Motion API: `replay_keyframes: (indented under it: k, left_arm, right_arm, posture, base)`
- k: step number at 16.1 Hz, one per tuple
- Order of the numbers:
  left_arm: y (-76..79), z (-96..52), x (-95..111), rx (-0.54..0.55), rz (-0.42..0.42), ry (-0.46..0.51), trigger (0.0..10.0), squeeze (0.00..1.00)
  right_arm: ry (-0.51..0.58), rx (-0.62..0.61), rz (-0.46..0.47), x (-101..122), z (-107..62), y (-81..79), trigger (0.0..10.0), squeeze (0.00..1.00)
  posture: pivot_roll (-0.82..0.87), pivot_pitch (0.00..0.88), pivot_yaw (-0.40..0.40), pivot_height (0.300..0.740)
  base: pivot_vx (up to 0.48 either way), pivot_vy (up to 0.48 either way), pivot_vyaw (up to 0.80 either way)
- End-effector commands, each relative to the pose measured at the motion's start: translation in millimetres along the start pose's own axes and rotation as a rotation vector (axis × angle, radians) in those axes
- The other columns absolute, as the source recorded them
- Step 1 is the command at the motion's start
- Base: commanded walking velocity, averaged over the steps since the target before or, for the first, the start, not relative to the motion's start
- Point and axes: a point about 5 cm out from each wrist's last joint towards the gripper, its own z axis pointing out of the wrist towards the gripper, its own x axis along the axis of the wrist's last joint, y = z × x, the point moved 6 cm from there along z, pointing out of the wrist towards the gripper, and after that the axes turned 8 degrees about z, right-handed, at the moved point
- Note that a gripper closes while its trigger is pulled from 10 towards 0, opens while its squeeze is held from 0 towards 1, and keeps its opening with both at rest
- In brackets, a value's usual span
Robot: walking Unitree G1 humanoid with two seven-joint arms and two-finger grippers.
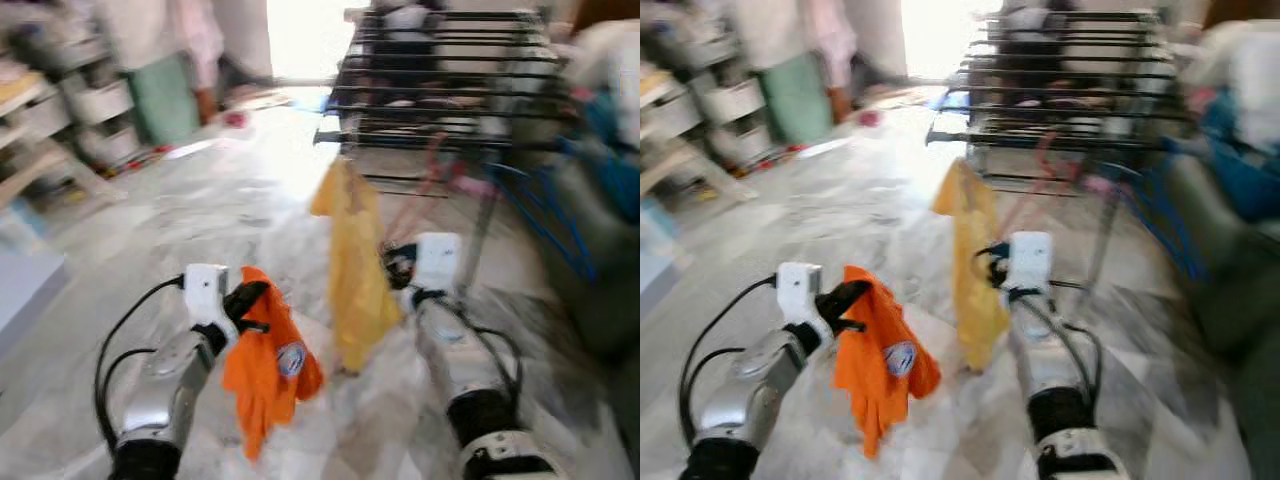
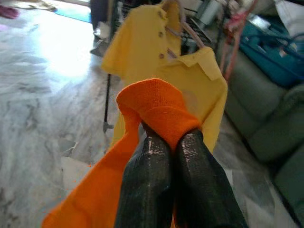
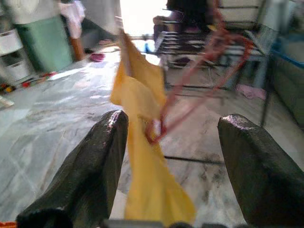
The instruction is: Hang hanger
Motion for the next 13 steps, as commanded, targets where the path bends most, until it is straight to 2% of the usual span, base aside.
replay_keyframes:
  k: [1,2,4,5,6,7,8,9,11,13]
  left_arm:
    - [5.4,3.8,10,-0.018,0.014,0.030,10.0,0.00]
    - [6.1,4.5,10,-0.018,0.017,0.030,10.0,0.00]
    - [7.7,5.7,11,-0.018,0.023,0.033,10.0,0.00]
    - [8.1,5.9,12,-0.016,0.021,0.035,10.0,0.00]
    - [7.5,6.0,11,-0.008,0.033,0.032,10.0,0.00]
    - [5.8,6.0,11,0.007,0.042,0.033,10.0,0.00]
    - [3.0,5.8,10,0.033,0.078,0.033,10.0,0.00]
    - [4.3,5.8,9,0.030,0.081,0.030,10.0,0.00]
    - [1.4,5.0,11,0.065,0.109,0.044,10.0,0.00]
    - [-6.1,4.2,15,0.127,0.108,0.065,10.0,0.00]
  right_arm:
    - [0.020,-0.036,-0.003,6,0.2,12.6,10.0,0.00]
    - [0.028,-0.049,-0.015,8,0.1,14.8,10.0,0.00]
    - [0.021,-0.056,-0.026,7,0.3,16.2,10.0,0.00]
    - [0.039,-0.056,-0.096,9,-0.4,16.1,10.0,0.00]
    - [0.048,-0.036,-0.091,9,-1.1,12.7,10.0,0.00]
    - [0.035,-0.042,-0.042,7,-1.4,12.6,10.0,0.00]
    - [0.045,-0.035,-0.087,9,-1.2,13.0,10.0,0.00]
    - [0.025,-0.044,-0.028,7,-1.2,13.7,10.0,0.00]
    - [0.051,-0.048,-0.058,11,-2.6,14.1,10.0,0.00]
    - [0.050,-0.032,-0.007,12,-3.0,11.7,10.0,0.00]
  posture:
    - [-0.03,0.000,0.076,0.740]
    - [-0.03,0.000,0.079,0.740]
    - [-0.03,0.000,0.084,0.740]
    - [-0.03,0.000,0.086,0.740]
    - [-0.03,0.000,0.089,0.740]
    - [-0.04,0.000,0.092,0.740]
    - [-0.04,0.000,0.096,0.740]
    - [-0.04,0.000,0.098,0.740]
    - [-0.04,0.000,0.099,0.740]
    - [-0.04,0.013,0.106,0.740]
  base:
    - [0.000,0.469,0.00]
    - [0.000,0.469,0.00]
    - [0.000,0.000,0.00]
    - [0.000,0.000,0.00]
    - [0.000,0.000,0.00]
    - [0.000,0.000,0.00]
    - [0.000,0.000,0.00]
    - [0.000,0.000,0.00]
    - [0.000,0.000,0.00]
    - [0.000,0.000,0.00]
